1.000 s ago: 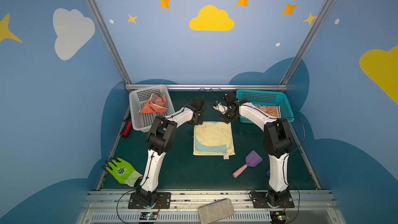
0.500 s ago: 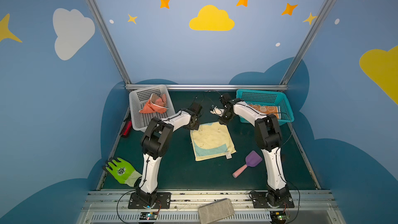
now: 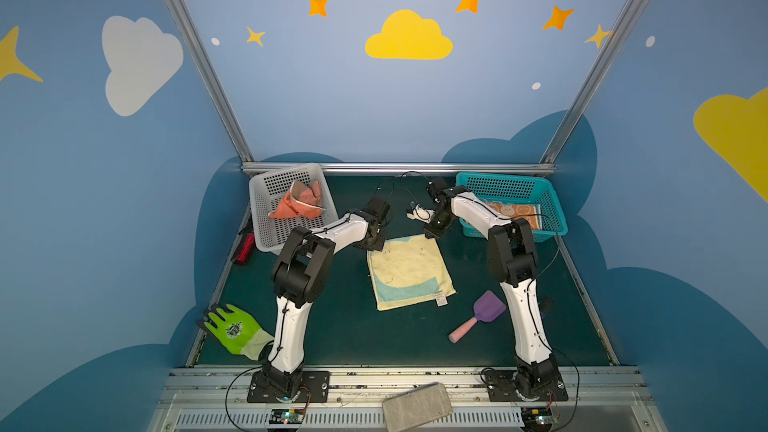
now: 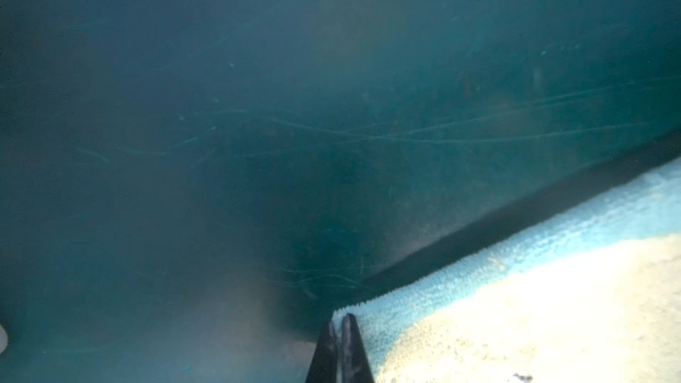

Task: Fold and stack the towels
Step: 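Fold the far edge toward the robot with both grippers, then open them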

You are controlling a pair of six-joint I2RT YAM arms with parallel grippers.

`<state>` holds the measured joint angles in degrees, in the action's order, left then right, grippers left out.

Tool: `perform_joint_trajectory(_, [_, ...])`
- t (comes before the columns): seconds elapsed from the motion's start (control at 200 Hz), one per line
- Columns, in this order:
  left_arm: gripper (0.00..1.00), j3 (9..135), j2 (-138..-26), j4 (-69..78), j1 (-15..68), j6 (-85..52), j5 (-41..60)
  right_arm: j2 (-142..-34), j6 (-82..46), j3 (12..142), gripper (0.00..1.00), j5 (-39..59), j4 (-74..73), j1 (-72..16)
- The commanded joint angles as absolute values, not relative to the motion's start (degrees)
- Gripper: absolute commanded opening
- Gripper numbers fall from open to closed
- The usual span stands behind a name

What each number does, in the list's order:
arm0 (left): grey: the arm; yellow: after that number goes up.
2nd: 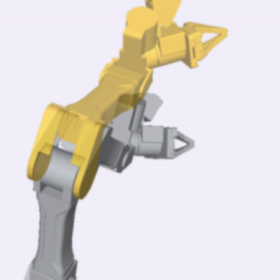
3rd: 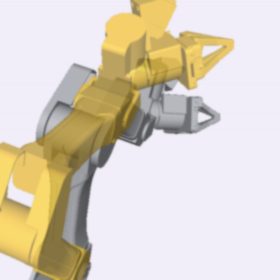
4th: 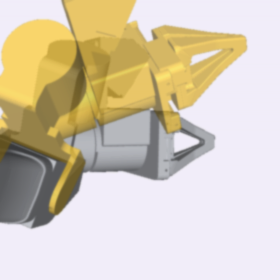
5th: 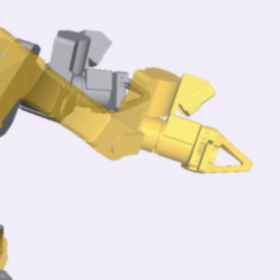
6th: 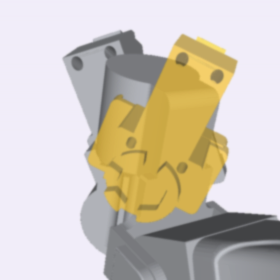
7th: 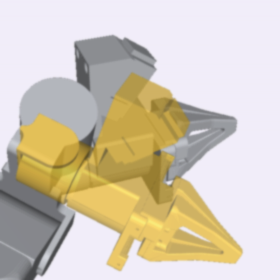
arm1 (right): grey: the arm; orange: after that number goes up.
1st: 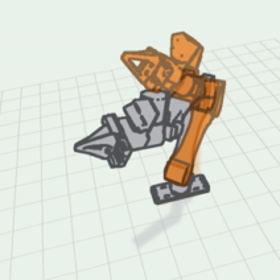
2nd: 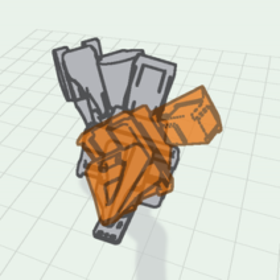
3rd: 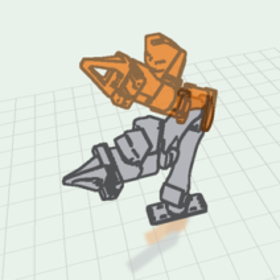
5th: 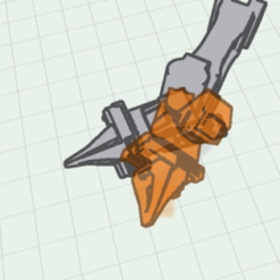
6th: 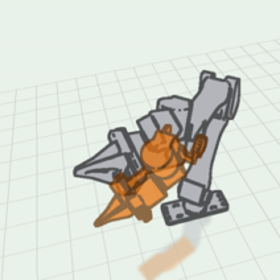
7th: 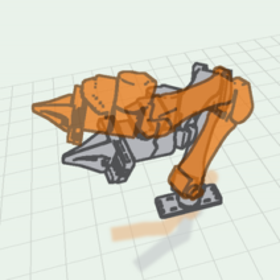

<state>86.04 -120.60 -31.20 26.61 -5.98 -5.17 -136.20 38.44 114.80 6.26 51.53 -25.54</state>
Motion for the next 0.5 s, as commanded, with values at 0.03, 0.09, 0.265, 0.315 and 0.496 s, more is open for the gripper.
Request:
perform_joint_trajectory(0.03, [0.04, 84.95, -120.71, -35.57, 25.49, -5.18, -4.47, -137.56, 39.38, 115.93, 0.00, 9.35, 55.28, -25.53])
perform_joint_trajectory(0.09, [0.04, 84.91, -120.48, -34.95, 25.36, -5.19, -3.97, -136.99, 39.06, 115.93, 0.00, 10.64, 55.00, -25.65])
perform_joint_trajectory(0.265, [0.04, 85.54, -117.81, -33.32, 23.94, -4.42, -3.87, -133.61, 35.96, 116.21, 0.00, 12.00, 52.00, -25.75])
perform_joint_trajectory(0.315, [0.04, 86.10, -116.86, -33.24, 23.25, -4.09, -3.95, -132.56, 34.74, 116.60, 0.00, 12.51, 51.12, -25.59])
perform_joint_trajectory(0.496, [0.04, 88.51, -114.40, -33.31, 21.28, -1.58, -4.18, -129.64, 32.61, 116.72, 0.00, 15.61, 46.63, -25.26])
